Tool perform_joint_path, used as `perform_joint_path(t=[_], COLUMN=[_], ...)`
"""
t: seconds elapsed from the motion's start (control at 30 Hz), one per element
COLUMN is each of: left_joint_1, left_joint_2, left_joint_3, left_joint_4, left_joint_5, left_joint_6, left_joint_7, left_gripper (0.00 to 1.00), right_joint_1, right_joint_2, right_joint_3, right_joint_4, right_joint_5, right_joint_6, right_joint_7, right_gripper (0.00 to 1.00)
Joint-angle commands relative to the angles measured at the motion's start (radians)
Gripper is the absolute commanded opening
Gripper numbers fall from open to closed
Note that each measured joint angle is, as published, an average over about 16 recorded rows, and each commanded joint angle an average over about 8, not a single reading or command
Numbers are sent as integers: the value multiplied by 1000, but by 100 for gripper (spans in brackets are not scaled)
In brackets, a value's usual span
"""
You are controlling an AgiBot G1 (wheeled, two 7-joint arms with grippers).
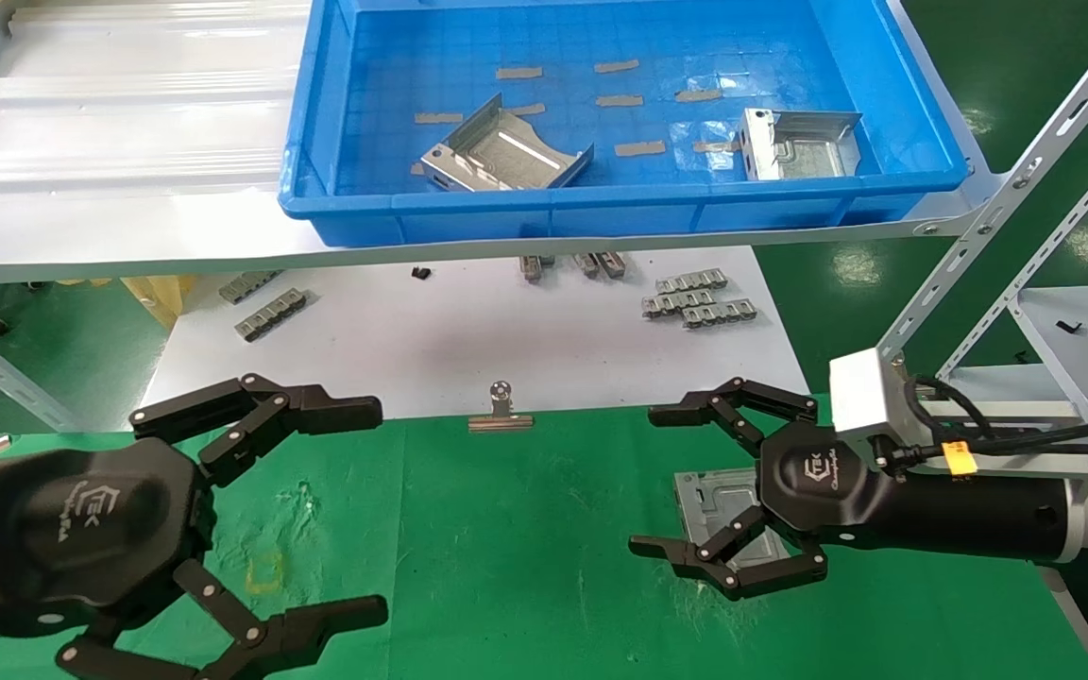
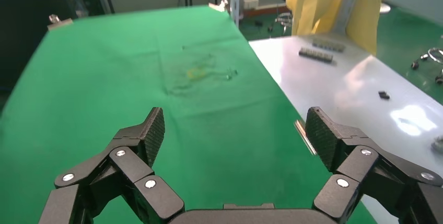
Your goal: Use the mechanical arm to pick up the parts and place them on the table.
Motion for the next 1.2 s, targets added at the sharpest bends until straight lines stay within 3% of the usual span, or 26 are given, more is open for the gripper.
perform_joint_path(t=[0.03,0.87,1.2], left_joint_1=[0,0,0], left_joint_2=[0,0,0], left_joint_3=[0,0,0], left_joint_4=[0,0,0], left_joint_5=[0,0,0], left_joint_6=[0,0,0], left_joint_7=[0,0,0], left_gripper=[100,100,100], right_joint_1=[-22,-290,-343], right_joint_2=[11,139,165], right_joint_3=[29,383,454], right_joint_4=[39,512,606], right_joint_5=[8,101,122], right_joint_6=[3,44,50], right_joint_7=[26,347,402], right_gripper=[100,100,100])
